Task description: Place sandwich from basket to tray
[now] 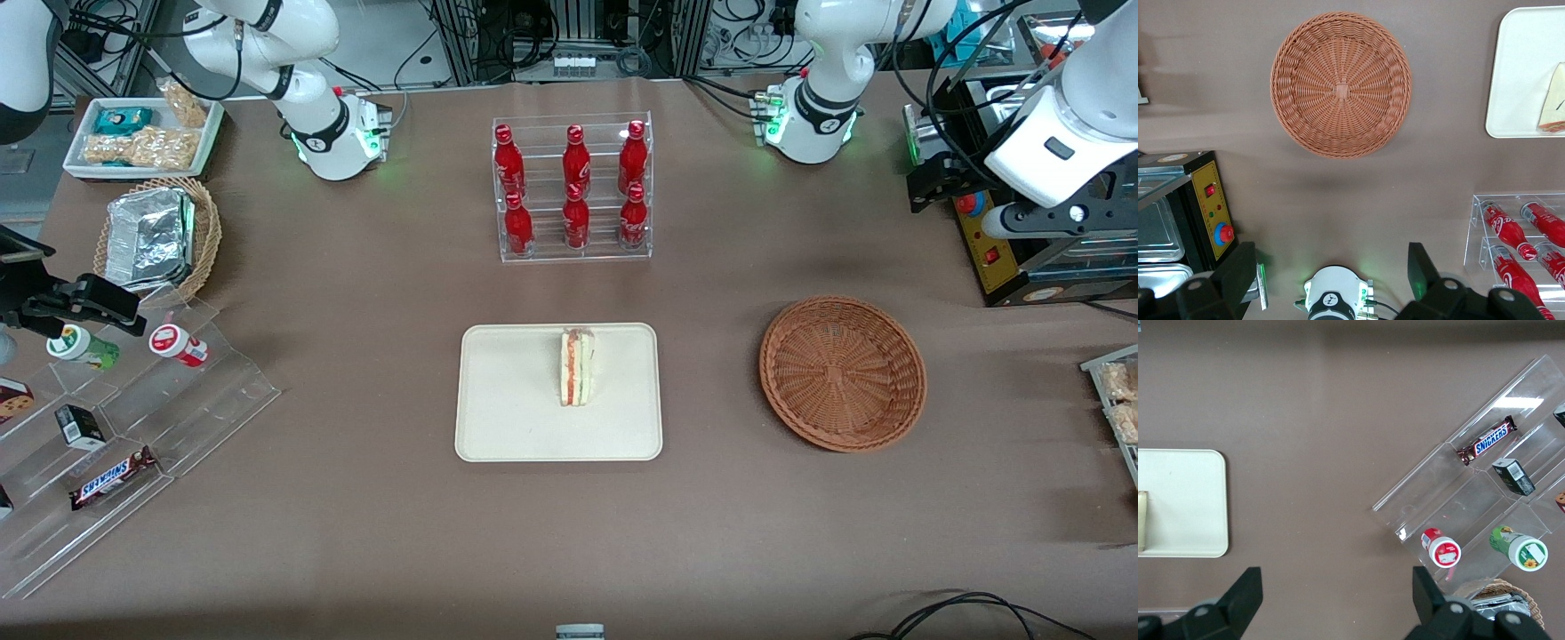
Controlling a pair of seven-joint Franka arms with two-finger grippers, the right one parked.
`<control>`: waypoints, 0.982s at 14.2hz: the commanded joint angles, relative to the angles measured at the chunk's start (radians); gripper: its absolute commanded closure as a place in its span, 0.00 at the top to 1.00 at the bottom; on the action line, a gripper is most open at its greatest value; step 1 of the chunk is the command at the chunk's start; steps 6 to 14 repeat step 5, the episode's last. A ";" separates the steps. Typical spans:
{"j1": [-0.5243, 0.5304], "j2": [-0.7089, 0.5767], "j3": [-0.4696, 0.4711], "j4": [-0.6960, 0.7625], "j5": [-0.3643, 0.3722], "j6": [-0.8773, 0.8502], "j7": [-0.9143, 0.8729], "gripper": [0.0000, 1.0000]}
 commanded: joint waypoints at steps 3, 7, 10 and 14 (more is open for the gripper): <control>0.026 -0.024 -0.007 -0.018 -0.013 0.006 0.017 1.00; 0.024 -0.019 -0.007 -0.015 -0.013 0.006 0.016 1.00; 0.024 -0.019 -0.007 -0.015 -0.013 0.006 0.016 1.00; 0.024 -0.019 -0.007 -0.015 -0.013 0.006 0.016 1.00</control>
